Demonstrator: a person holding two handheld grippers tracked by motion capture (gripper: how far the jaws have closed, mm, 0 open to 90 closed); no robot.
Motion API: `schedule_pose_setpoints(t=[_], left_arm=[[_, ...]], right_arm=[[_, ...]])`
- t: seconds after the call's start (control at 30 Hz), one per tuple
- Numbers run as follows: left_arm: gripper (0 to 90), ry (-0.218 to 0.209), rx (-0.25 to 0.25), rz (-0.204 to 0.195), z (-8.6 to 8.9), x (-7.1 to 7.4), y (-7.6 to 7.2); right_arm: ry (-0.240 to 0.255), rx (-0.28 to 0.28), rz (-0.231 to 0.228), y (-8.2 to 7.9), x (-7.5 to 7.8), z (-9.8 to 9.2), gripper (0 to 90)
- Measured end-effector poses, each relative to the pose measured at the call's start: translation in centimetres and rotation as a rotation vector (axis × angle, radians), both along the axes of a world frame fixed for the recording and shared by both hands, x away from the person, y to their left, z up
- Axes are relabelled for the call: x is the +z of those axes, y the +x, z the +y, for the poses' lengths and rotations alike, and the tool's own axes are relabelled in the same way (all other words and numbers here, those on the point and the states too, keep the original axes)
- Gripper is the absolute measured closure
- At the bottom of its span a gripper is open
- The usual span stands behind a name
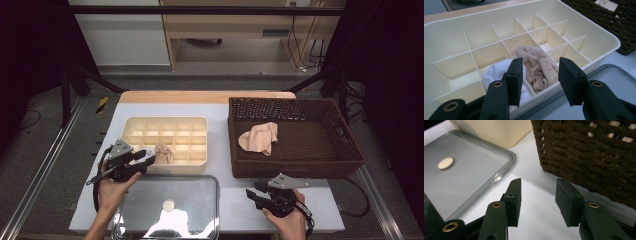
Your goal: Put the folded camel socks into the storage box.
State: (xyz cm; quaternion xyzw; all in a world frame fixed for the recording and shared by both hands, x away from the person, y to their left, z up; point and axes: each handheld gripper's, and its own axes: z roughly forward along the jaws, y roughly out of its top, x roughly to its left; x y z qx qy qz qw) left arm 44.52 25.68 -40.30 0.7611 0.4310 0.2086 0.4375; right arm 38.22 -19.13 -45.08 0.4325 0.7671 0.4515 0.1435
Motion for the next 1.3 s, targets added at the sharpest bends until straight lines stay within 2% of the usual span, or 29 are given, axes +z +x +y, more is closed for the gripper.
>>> schedule_pose_setpoints(t=[0.13,0.23,0.37,0.43,0.53,0.6,0.93,1.0,1.2,1.3], left_arm=[[51.9,-0.022,-0.017,-0.007,0.3,-0.6,-1.6],[50.7,-0.001,-0.031,-0.023,0.2,-1.3,-2.6],[50.3,-0.007,-0.038,-0.039,0.0,-2.0,-3.8],[50.0,-0.017,-0.04,-0.028,-0.2,-2.4,-4.3],[48.7,0.001,-0.035,-0.017,-0.6,-3.1,-4.8],[46.0,0.011,-0.029,-0.006,-0.8,-3.5,-5.0],[31.5,-0.001,0.015,0.029,-1.0,-5.3,-5.5],[30.3,-0.003,0.023,0.032,-0.9,-5.5,-5.5],[27.2,-0.045,0.032,0.057,-0.4,-6.1,-5.6],[26.6,-0.043,0.026,0.061,-0.4,-6.3,-5.6]], right_arm=[[0.019,-0.012,-0.031,-0.3,1.1,-0.4,55.9],[0.028,-0.023,-0.051,-0.5,1.7,-0.7,55.4],[0.039,-0.034,-0.069,-0.7,2.4,-1.0,55.2],[0.042,-0.037,-0.077,-0.7,2.7,-1.1,54.9],[0.042,-0.045,-0.089,-0.7,3.2,-1.4,54.3],[0.046,-0.053,-0.097,-0.7,3.6,-1.5,54.3],[0.042,-0.093,-0.141,0.0,5.6,-2.1,52.1],[0.049,-0.099,-0.155,0.3,6.1,-2.2,51.9],[0.063,-0.118,-0.184,1.6,7.6,-2.5,51.5],[0.081,-0.123,-0.2,2.5,8.2,-2.7,50.5]])
